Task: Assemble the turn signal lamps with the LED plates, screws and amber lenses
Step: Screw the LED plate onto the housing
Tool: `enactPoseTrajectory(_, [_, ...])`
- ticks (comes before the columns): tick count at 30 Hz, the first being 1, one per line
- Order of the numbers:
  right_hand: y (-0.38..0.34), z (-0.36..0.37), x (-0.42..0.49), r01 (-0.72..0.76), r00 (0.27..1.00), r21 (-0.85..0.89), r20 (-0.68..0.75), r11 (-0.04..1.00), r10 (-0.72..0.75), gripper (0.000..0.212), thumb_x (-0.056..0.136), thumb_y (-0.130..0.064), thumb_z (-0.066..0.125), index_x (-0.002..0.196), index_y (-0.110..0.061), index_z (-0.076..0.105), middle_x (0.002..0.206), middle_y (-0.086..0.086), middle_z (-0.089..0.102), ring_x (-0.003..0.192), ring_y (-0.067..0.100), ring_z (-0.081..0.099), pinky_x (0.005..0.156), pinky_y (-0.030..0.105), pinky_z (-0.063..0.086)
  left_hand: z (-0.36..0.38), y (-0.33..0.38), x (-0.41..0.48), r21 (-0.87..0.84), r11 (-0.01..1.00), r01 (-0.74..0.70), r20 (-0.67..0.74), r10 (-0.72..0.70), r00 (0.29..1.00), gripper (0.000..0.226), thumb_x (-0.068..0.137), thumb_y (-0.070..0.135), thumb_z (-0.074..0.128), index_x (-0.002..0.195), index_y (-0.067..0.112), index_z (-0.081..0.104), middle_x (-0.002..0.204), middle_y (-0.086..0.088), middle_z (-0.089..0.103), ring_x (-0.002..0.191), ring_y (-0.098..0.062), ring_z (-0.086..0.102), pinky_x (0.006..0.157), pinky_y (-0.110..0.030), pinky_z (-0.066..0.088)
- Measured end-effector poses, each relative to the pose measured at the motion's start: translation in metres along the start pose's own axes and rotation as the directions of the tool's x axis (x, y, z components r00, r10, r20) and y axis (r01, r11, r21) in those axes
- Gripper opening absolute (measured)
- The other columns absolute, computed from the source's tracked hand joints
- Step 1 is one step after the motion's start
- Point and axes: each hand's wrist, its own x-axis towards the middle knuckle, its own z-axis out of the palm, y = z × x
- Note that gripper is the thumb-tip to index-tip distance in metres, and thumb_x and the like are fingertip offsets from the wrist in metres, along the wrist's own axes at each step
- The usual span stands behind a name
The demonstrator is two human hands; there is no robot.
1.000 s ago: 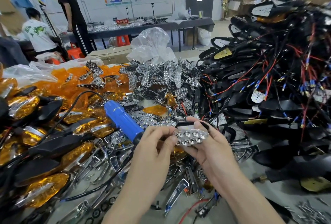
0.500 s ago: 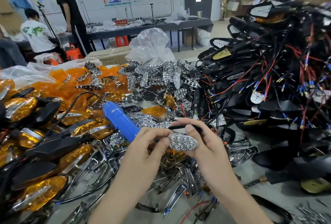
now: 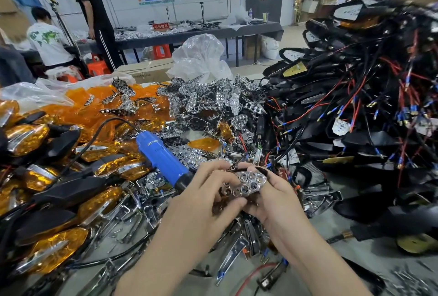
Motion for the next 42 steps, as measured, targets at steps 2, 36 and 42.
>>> enactPoseTrajectory(2, [0.001, 0.000, 0.001, 0.000, 1.000, -0.005, 0.000, 1.000, 0.000, 0.029, 0.106, -0.023, 0.052, 0.097, -0.020, 0.079, 0.107, 0.010, 0.078, 0.094, 0.023, 0.074, 0.073, 0.034, 0.063, 0.003, -0.002, 0.000, 0.052, 0.998, -0.019, 0.002, 0.019, 1.000, 0.020, 0.088, 0.054, 0.054, 0.105, 0.045, 0.048, 0.132, 0.035, 0.040, 0.083, 0.012, 0.053, 0.059, -0.012, 0.047])
enactPoseTrajectory(36, [-0.007, 0.005, -0.010, 0.164, 0.986, -0.162, 0.035, 0.973, -0.160, 0.024, 0.105, -0.027, 0.055, 0.101, -0.034, 0.078, 0.107, 0.008, 0.076, 0.102, 0.024, 0.074, 0.073, 0.028, 0.061, -0.003, -0.012, -0.005, -0.181, 0.983, 0.044, -0.048, -0.053, 0.997, 0.045, 0.090, 0.049, 0.059, 0.135, 0.044, 0.054, 0.126, 0.028, 0.049, 0.105, -0.003, 0.058, 0.083, -0.011, 0.046])
enactPoseTrajectory(42, [-0.007, 0.006, -0.013, 0.136, 0.989, -0.125, 0.083, 0.983, -0.126, 0.026, 0.105, -0.022, 0.055, 0.101, -0.028, 0.079, 0.102, 0.009, 0.078, 0.090, 0.017, 0.075, 0.070, 0.029, 0.061, 0.004, -0.013, -0.005, -0.169, 0.986, 0.018, -0.044, -0.026, 0.999, 0.046, 0.092, 0.055, 0.055, 0.137, 0.046, 0.050, 0.126, 0.026, 0.046, 0.122, 0.002, 0.049, 0.097, -0.007, 0.038])
